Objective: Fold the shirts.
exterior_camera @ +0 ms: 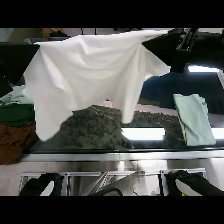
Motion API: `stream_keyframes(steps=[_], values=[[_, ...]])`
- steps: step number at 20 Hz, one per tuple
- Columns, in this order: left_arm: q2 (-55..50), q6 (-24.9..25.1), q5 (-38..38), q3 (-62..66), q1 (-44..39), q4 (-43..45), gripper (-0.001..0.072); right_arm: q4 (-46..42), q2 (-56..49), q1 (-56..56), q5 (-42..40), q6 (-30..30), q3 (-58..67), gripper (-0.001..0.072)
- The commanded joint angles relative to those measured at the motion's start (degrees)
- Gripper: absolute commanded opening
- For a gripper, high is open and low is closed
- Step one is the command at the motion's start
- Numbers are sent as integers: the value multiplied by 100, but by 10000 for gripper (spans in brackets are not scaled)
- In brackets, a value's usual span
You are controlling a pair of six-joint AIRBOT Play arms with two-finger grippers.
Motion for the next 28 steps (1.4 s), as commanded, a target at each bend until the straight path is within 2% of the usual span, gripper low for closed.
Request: stream_keyframes(steps=[1, 4, 8, 9, 10, 11, 12, 16, 19, 21, 24, 28], values=[[-50, -234, -39, -439, -11, 474, 15, -688, -518, -2, 411, 262, 111, 17], [-852, -63, 52, -1281, -116, 472, 15, -686, -1556, 4, 485, 262, -166, 17], [-2450, 367, 780, -2146, -205, 461, 21, -688, -3281, 0, 400, 264, -382, 24], [-2887, 367, 841, -2170, -190, 448, 23, -686, -3674, -13, 358, 269, -382, 160], [-3235, 369, 802, -2116, -131, 450, 206, -686, -3958, -44, 367, 278, -378, 375], [-3565, 365, 610, -1945, -37, 448, 713, -693, -4100, -83, 433, 444, -378, 444], [-3810, 350, 330, -1703, 92, 452, 687, -688, -4116, -157, 538, 546, -378, 443], [-4166, 162, -1357, -793, 824, 466, 685, -750, -3536, -780, 1550, 905, -378, 441], [-3812, 2, -1993, -1440, 1071, 463, 685, -754, -2830, -1012, 1878, 1058, -1106, 440], [-3359, 0, -1537, -2459, 1010, 398, 685, -748, -2312, -955, 1657, 1056, -2090, 440], [-2833, 2, -382, -3836, 601, 282, 685, -734, -1668, -756, 739, 1023, -3733, 440], [-2942, 17, 992, -4485, -190, -271, 685, -723, -1648, -326, -402, 988, -4920, 441]])
